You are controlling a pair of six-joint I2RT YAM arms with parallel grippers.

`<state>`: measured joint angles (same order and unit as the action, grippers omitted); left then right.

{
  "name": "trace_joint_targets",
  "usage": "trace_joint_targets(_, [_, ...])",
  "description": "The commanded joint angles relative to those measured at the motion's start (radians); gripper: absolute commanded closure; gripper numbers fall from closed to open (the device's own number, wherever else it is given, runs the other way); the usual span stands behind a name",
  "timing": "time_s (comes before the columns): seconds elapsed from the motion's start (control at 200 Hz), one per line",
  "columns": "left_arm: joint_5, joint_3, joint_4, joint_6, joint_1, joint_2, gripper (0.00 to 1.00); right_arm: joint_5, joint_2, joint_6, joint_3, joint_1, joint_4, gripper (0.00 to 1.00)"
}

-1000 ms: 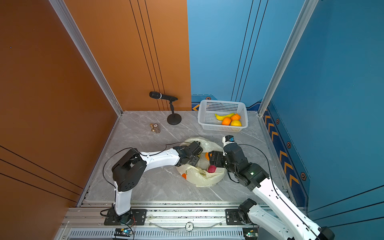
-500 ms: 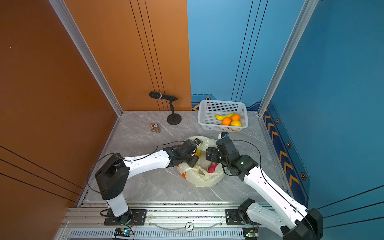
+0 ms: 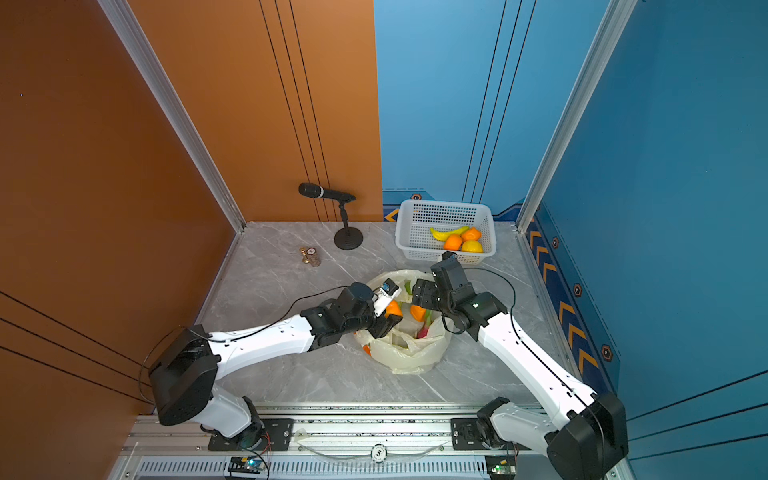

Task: Untie the knot of the plastic bag and take out the fruit
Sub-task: 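Grasp an orange inside the bag with the left gripper and lift it, then pass the orange from the left gripper to the right gripper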

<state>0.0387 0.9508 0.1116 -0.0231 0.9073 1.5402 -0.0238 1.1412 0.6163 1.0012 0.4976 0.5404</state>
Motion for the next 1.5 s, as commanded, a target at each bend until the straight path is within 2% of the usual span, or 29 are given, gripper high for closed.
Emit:
trace_joint_targets(0.0, [0.059,-0.029,0.134,0.053,0.012,-0.047,0.56,0.029,-0.088,-0.018,0.009,-0.017,0.010,0.11])
trace_joint_targets(0.14, [0.065,-0.022,0.172,0.086,0.012,-0.056,0.56,0.075,-0.173,-0.039,0.002,-0.071,0.035,0.07])
trace_joint_targets(0.401, [0.128,-0.017,0.305,0.127,0.022,-0.082,0.56,0.377,-0.260,-0.027,0.010,-0.193,-0.011,0.07])
trace_joint_targets(0.701, [0.175,0.010,0.427,0.189,0.036,-0.110,0.56,0.629,-0.240,0.029,0.016,-0.194,-0.162,0.07])
trace_joint_targets(0.981, [0.209,0.069,0.431,0.223,0.046,-0.091,0.56,0.729,-0.201,0.031,0.013,-0.151,-0.196,0.10])
trace_joint_targets(1.041, [0.215,0.073,0.431,0.228,0.048,-0.083,0.56,0.738,-0.183,0.030,0.016,-0.134,-0.195,0.14])
trace_joint_targets(1.162, [0.228,0.109,0.431,0.253,0.053,-0.073,0.56,0.735,-0.168,0.033,0.023,-0.106,-0.210,0.32])
trace_joint_targets(1.287, [0.202,0.118,0.429,0.255,0.056,-0.068,0.55,0.712,-0.165,0.028,0.033,-0.103,-0.204,0.46])
trace_joint_targets(1.332, [0.195,0.124,0.416,0.255,0.058,-0.066,0.51,0.704,-0.164,0.024,0.039,-0.106,-0.202,0.48])
trace_joint_targets(1.497, [0.133,0.127,0.383,0.257,0.070,-0.076,0.17,0.613,-0.166,-0.009,0.063,-0.125,-0.189,0.52])
